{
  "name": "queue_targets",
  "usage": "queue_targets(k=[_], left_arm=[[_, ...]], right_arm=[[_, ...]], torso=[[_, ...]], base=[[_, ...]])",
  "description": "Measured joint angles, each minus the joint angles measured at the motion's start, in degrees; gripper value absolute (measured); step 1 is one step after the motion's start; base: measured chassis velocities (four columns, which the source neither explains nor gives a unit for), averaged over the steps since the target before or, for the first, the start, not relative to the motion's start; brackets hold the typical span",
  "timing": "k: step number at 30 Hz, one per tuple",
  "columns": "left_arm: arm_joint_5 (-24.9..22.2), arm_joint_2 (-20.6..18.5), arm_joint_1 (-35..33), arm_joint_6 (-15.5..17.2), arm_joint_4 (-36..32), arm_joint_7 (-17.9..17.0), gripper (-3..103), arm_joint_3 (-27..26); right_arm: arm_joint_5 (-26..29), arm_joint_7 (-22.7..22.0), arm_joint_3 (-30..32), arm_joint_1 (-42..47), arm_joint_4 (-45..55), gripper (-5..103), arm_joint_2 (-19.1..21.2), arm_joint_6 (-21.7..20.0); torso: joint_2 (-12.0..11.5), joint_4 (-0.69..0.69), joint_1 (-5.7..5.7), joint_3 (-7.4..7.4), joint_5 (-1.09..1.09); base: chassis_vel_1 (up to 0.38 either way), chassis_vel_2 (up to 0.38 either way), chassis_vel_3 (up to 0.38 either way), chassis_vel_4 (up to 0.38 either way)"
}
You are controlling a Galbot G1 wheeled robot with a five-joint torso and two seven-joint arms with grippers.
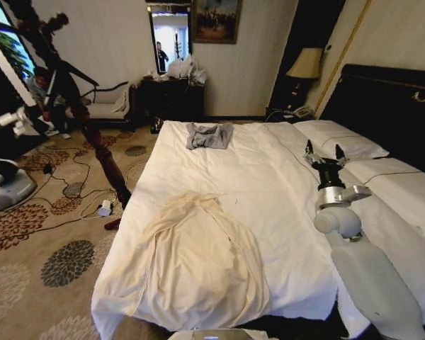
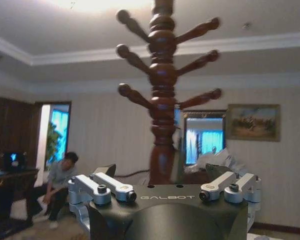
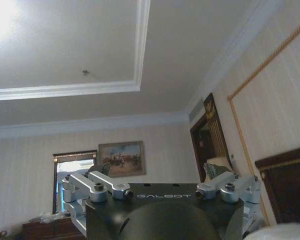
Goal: Pick up the clothes from the bed and hang them on the clothes hanger.
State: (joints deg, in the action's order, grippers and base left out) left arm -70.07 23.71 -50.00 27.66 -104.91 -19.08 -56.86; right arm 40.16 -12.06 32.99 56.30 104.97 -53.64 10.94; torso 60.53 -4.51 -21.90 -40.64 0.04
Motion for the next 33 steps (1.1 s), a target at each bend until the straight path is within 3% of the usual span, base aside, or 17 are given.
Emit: queue_targets(k=[2, 3, 4, 6, 8, 9, 12, 18, 24, 27, 33], left_arm=[[-3.78, -3.12, 4.63, 1.28, 5.82, 0.91, 100, 3.21], [-6.29, -4.1, 8.36, 1.78, 9.04, 1.93, 100, 6.56], [-6.29, -4.1, 8.36, 1.78, 9.04, 1.93, 100, 6.56], [-9.6, -4.31, 16.52, 2.38, 13.91, 2.57, 100, 15.16], [-10.45, -3.21, 25.02, 3.43, 17.27, 2.27, 100, 23.69], [-10.45, -3.21, 25.02, 3.43, 17.27, 2.27, 100, 23.69], [-11.05, -0.23, 37.06, 6.12, 21.91, 1.27, 100, 33.97], [-9.68, 4.62, 49.45, 8.14, 26.71, 1.76, 100, 46.37], [-7.09, 9.94, 58.82, 10.15, 33.02, -0.59, 100, 54.63], [-7.37, 12.96, 63.58, 12.83, 37.09, -3.04, 100, 58.42], [-7.51, 16.06, 66.63, 14.68, 40.56, -5.57, 100, 60.14]], right_arm=[[-0.19, 0.77, -0.24, -0.18, -0.56, 100, -0.65, 0.0], [-0.31, 1.01, -0.14, 0.03, -0.57, 100, -0.96, 0.01], [-0.31, 1.01, -0.14, 0.03, -0.57, 100, -0.96, 0.01], [-0.12, 0.96, 0.4, 0.81, 0.06, 100, -1.6, -0.18], [0.47, 0.37, 0.83, 1.44, 1.12, 100, -2.11, -0.92], [0.47, 0.37, 0.83, 1.44, 1.12, 100, -2.11, -0.92], [0.09, 0.04, 1.06, 1.89, 1.7, 100, -2.81, -1.34], [-0.41, -0.31, 1.43, 2.36, 2.25, 100, -3.97, -1.52], [-0.56, -0.65, 2.05, 3.39, 2.52, 100, -4.43, -1.6], [-0.36, -0.95, 2.56, 4.16, 2.88, 100, -4.42, -1.6], [-0.36, -1.16, 2.8, 4.51, 2.93, 100, -4.12, -1.61]], torso=[[0.0, 0.07, 0.0, 0.0, 0.03], [0.0, 0.12, 0.01, 0.0, -0.07], [0.0, 0.12, 0.01, 0.0, -0.07], [0.0, 0.13, 0.01, 0.0, -0.1], [0.0, 0.04, 0.02, 0.0, -0.13], [0.0, 0.04, 0.02, 0.0, -0.13], [0.0, 0.0, 0.01, 0.0, 0.0], [0.0, 0.1, 0.01, 0.01, -0.06], [0.0, 0.01, 0.02, 0.01, -0.02], [0.0, 0.05, 0.0, 0.0, -0.03], [0.01, 0.07, 0.02, 0.01, -0.04]], base=[[0.0, 0.0, 0.0, 0.0], [0.0, 0.0, 0.0, 0.0], [0.0, 0.0, 0.0, 0.0], [0.0, 0.0, 0.0, 0.0], [0.0, 0.0, 0.0, 0.0], [0.0, 0.0, 0.0, 0.0], [0.0, 0.0, 0.0, 0.0], [0.0, 0.0, 0.0, 0.0], [0.0, 0.0, 0.0, 0.0], [0.0, 0.0, 0.0, 0.0], [0.0, 0.0, 0.0, 0.0]])
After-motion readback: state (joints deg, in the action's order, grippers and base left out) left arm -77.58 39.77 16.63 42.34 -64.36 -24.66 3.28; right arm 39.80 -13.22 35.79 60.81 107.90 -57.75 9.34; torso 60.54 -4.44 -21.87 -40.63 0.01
